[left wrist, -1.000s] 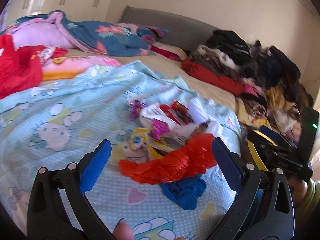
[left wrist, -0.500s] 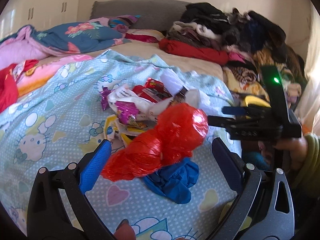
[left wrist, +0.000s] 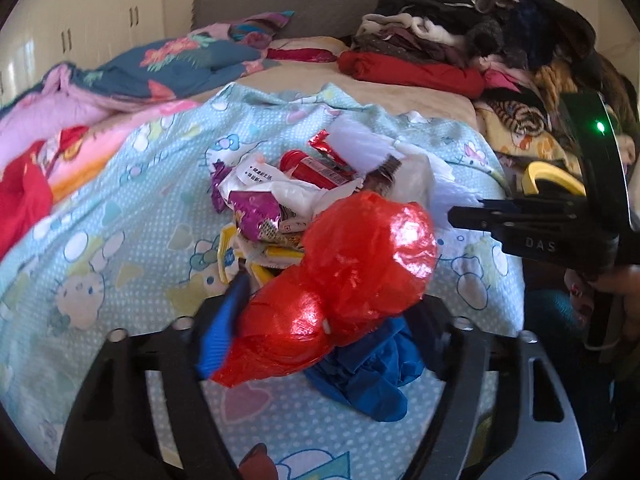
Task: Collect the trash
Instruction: 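Grasp the white mesh netting bundle with the right tool while the left tool grasps the red plastic bag, then carry both held items over the yellow-rimmed bin and open both tools, then move both empty tools back over the trash on the bed, then grasp the brown candy bar wrapper with the left tool while the right tool grasps the clear plastic bag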
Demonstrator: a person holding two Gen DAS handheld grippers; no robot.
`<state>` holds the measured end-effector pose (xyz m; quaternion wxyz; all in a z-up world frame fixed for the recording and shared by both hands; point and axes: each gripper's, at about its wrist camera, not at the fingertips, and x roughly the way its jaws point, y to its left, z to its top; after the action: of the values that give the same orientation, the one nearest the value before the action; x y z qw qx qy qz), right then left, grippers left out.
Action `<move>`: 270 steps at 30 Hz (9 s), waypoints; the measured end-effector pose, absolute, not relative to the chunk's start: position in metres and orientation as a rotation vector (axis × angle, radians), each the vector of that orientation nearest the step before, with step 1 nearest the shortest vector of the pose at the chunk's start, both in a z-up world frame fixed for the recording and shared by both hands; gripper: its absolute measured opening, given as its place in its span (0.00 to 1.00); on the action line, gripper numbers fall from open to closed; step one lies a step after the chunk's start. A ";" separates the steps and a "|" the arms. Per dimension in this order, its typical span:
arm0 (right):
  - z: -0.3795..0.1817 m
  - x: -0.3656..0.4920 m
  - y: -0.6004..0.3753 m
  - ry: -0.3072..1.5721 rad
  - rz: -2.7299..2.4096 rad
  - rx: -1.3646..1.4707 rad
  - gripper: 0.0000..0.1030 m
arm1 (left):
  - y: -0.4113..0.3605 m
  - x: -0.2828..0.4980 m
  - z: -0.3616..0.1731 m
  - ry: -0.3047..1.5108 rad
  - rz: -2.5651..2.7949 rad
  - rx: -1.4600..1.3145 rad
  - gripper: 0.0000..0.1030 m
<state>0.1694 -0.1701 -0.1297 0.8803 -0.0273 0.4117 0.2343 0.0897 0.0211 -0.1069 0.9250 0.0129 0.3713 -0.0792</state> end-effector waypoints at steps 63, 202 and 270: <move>-0.085 0.107 -0.441 0.744 0.107 0.371 0.24 | -0.178 0.106 -0.008 0.631 -0.642 -0.141 0.43; -0.069 0.128 -0.136 0.678 0.545 -0.069 0.92 | 0.134 0.093 -0.077 0.675 0.126 -0.412 0.89; -0.048 0.109 -0.187 0.621 0.608 0.099 0.48 | 0.053 0.094 -0.047 0.736 -0.144 -0.368 0.14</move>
<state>0.1090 -0.1872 -0.0477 0.9058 0.0478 0.3008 0.2945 0.0942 0.0535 -0.0475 0.9140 -0.1788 0.3574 -0.0700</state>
